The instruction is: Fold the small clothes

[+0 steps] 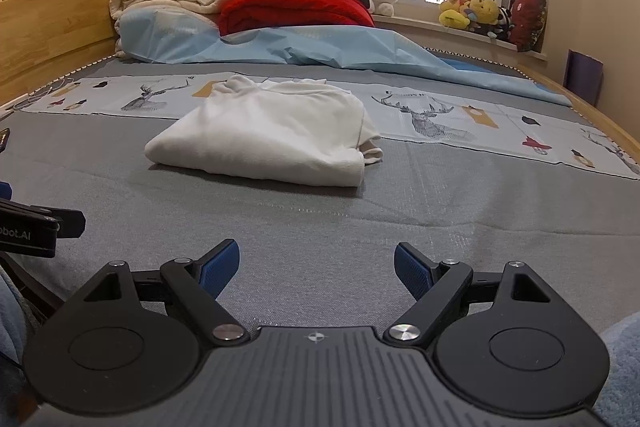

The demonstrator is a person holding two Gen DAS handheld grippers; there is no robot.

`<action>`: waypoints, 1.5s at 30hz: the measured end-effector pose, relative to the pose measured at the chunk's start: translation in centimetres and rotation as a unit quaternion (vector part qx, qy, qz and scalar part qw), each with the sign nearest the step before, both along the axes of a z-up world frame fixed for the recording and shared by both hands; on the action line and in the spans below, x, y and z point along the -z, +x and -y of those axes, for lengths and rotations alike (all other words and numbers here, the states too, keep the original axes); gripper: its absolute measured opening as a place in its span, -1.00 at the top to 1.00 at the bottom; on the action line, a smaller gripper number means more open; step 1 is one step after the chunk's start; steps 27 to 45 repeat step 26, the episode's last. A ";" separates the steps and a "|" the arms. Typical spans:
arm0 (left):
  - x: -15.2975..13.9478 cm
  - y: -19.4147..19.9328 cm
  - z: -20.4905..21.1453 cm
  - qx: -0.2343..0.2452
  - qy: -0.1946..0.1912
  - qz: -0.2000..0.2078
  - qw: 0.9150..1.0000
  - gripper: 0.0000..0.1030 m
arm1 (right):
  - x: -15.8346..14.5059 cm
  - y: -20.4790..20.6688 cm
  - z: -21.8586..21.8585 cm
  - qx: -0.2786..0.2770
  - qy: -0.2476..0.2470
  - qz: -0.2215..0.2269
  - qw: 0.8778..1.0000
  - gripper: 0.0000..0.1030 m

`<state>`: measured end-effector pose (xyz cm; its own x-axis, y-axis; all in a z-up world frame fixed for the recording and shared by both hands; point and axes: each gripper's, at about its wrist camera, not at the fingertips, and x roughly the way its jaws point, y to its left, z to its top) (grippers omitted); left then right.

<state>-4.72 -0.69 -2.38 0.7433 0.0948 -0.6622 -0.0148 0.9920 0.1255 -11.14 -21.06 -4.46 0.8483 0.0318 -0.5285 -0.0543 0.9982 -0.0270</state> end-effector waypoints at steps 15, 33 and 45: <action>0.1 0.1 0.1 -0.002 0.005 0.000 1.000 -0.99 | 0.0 -0.1 -0.1 -0.003 0.000 -0.001 1.000 -0.66; -0.1 -0.1 0.1 -0.001 0.006 0.005 1.000 -0.99 | 0.0 -0.1 -0.1 -0.002 -0.001 0.002 1.000 -0.66; -0.1 -0.1 0.1 -0.001 0.006 0.005 1.000 -0.99 | 0.0 -0.1 -0.1 -0.002 -0.001 0.002 1.000 -0.66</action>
